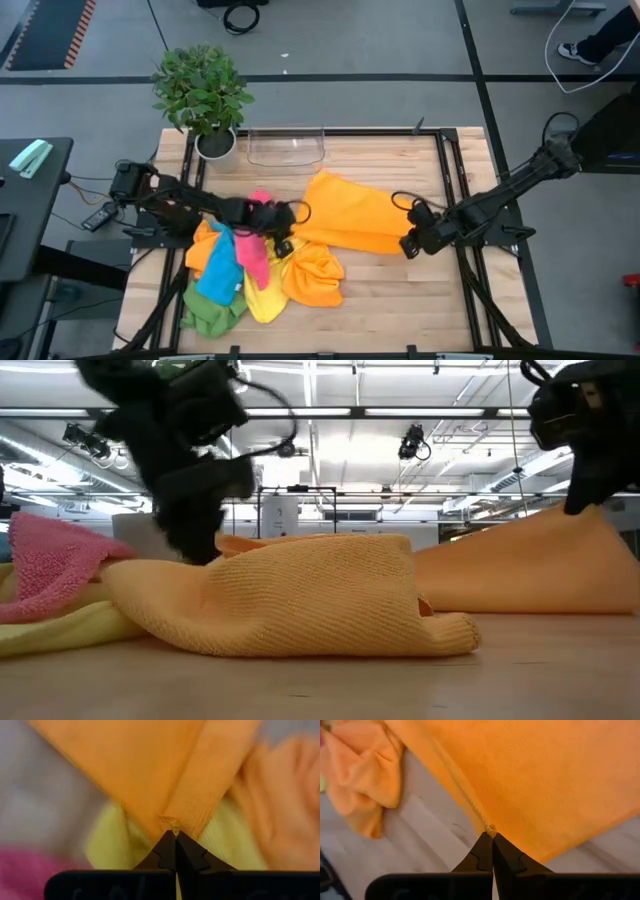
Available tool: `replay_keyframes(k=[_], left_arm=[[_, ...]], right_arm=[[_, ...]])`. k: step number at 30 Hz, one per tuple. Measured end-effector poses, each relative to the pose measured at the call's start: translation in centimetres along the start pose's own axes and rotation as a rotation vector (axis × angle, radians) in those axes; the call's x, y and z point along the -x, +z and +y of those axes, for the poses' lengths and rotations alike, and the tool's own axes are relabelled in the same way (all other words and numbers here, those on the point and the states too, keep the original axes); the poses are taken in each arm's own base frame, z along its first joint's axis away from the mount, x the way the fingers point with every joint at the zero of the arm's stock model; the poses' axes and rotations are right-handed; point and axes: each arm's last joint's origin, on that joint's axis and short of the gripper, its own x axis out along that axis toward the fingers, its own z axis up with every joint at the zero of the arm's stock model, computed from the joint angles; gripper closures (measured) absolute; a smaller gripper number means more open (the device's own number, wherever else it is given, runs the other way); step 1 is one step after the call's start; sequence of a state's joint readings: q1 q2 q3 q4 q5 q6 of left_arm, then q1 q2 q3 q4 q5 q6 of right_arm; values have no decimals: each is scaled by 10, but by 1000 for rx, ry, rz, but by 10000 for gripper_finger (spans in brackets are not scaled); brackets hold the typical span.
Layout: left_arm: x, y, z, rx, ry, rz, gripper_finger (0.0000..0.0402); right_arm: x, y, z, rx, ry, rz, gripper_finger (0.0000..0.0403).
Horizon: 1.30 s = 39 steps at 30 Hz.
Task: Fold microfiber towels
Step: Fold the top right orange microfiber cloth
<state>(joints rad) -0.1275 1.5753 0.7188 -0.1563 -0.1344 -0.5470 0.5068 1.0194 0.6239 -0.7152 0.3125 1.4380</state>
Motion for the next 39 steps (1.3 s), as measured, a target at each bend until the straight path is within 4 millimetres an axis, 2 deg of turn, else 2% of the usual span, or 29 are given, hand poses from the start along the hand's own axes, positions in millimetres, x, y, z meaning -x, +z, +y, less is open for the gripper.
replay_keyframes(k=[3, 7, 10, 14, 18, 21, 23, 27, 33, 39], left_arm=[[7, -26, -4, 18, -33, 13, 397], [30, -54, -11, 33, -105, 18, 397], [50, -60, -18, 39, -193, -27, 397], [70, -48, -18, 31, -200, -160, 397], [77, -22, -7, 78, -91, -308, 397], [73, -4, 7, 137, -18, -349, 397], [68, 1, 20, 165, 41, -337, 397], [53, 10, 44, 231, 140, -322, 397], [28, 23, 62, 263, 151, -327, 397], [13, 25, 71, 293, 181, -313, 397]], right_arm=[[-17, -6, 17, -19, 58, 18, 400], [-30, -21, 42, -69, 149, 53, 400], [-28, -33, 56, -69, 133, 86, 400], [-17, -35, 60, -61, 49, 74, 400], [-4, -22, 48, -84, -72, -22, 400], [0, -8, 33, -124, -188, -81, 400], [-1, 3, 24, -139, -255, -115, 400], [-14, 31, 10, -100, -357, -137, 400], [-30, 62, -14, -48, -485, -136, 400], [-47, 77, -28, -22, -428, -125, 400]])
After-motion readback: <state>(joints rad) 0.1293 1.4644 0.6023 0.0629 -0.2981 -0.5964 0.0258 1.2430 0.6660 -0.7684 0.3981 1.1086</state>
